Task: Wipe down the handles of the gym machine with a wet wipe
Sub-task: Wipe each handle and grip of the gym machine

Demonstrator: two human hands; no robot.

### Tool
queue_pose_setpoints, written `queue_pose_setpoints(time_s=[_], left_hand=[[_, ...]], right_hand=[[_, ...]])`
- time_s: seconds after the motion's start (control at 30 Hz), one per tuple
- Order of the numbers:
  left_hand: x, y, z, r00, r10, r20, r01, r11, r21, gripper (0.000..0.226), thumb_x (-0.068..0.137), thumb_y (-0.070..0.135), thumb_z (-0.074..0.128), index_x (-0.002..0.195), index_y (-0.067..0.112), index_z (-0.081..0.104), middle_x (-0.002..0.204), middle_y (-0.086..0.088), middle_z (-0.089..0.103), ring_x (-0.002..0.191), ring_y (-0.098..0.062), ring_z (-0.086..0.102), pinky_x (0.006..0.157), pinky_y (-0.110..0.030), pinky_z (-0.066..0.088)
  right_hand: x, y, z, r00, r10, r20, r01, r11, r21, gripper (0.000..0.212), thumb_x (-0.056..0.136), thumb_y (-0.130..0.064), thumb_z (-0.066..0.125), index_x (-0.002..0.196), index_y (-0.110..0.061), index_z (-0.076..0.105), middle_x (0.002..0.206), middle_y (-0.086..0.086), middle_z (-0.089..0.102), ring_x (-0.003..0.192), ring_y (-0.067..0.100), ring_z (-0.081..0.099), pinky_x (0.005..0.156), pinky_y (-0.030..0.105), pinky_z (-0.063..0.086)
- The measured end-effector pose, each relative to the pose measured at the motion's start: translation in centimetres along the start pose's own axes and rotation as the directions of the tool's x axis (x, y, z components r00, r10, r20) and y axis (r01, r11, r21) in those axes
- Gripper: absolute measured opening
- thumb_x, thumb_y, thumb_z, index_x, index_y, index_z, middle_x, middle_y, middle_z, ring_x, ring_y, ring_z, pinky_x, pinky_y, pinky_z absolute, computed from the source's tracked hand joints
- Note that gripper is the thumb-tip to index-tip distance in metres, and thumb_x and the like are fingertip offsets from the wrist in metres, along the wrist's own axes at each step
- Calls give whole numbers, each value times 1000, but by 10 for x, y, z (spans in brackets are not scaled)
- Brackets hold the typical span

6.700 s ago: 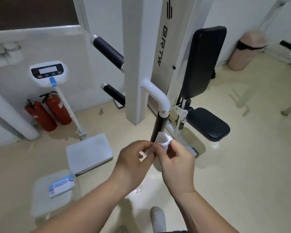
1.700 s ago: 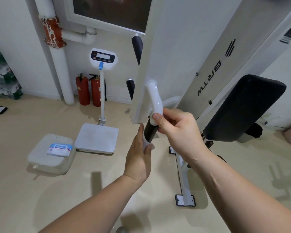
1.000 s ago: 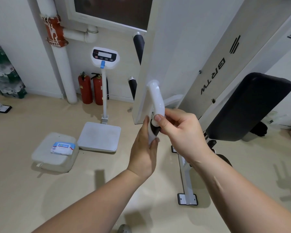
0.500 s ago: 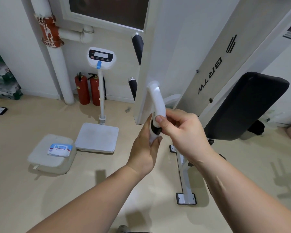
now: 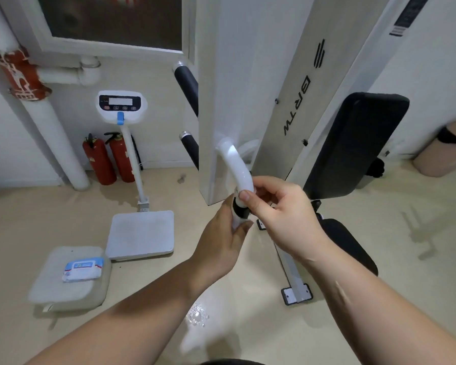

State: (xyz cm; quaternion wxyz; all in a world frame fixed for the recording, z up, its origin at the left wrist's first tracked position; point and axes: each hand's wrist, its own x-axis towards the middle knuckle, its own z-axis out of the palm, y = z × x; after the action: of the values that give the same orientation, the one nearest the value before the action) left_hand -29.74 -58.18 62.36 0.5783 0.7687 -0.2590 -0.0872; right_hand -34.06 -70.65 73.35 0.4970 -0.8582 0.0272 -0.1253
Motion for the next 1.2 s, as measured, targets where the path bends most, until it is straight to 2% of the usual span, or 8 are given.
queue_pose_setpoints(time_s=[0.13,0.3,0.37,0.53,0.73,0.83,1.07,1.2], left_hand=[[-5,-44,-13,971,-104,217,82,991,107,31,103,27,53,131,36,44,115,9,66,107,-16,63,88,-30,50],[-12,-67,-42,912,-107,397,56,989,137,37,103,28,51,134,46,41,109,13,67,100,-12,62,87,-30,51],[-13,-70,-55,894,-73,442,-8,984,180,40,103,27,50,140,40,41,108,12,67,95,-14,62,82,-31,51],[-27,-78,-86,889,-23,458,-51,988,149,49,107,21,45,152,40,36,127,28,62,111,4,59,87,-5,41],[-53,-78,-100,890,-68,451,29,995,94,23,108,25,43,120,44,48,77,6,62,64,-6,51,58,-16,37],[-62,-78,-99,873,-90,479,43,993,107,19,107,23,45,123,29,53,93,13,67,85,-2,62,69,-12,44],[-73,-76,-89,758,-74,648,23,996,87,35,100,33,47,114,2,55,101,-9,63,106,-23,60,97,-43,46],[-72,-75,-86,659,-230,716,-27,944,328,60,100,22,55,154,36,32,128,29,59,118,12,55,101,-17,45]], right_hand=[[-6,-9,11,993,88,-76,-88,996,-1,11,95,-18,70,100,-26,76,80,-12,72,79,5,67,74,29,56],[-26,-22,53,925,189,-329,-173,982,79,13,96,-25,70,105,-34,73,90,-12,77,89,0,70,80,16,52],[-32,-25,76,862,244,-444,-187,968,169,12,92,-40,68,103,-40,73,96,-7,78,98,11,73,90,30,56],[-61,-23,120,680,398,-615,-293,917,269,29,96,-54,54,117,-39,68,113,-13,73,112,6,66,97,39,54],[-113,15,178,591,666,-455,-567,744,353,11,100,-30,61,98,-34,71,94,-11,72,90,5,67,85,38,57],[-122,25,200,637,705,-313,-609,709,355,25,102,-29,60,126,-30,65,119,-14,67,101,-12,60,78,8,47],[-118,40,208,600,754,-267,-505,617,603,22,88,-26,79,109,-24,72,79,-15,64,74,-3,62,70,13,48],[-120,54,196,583,767,-268,-530,609,590,9,93,-21,70,91,-24,78,63,-15,63,63,7,58,62,22,44]])
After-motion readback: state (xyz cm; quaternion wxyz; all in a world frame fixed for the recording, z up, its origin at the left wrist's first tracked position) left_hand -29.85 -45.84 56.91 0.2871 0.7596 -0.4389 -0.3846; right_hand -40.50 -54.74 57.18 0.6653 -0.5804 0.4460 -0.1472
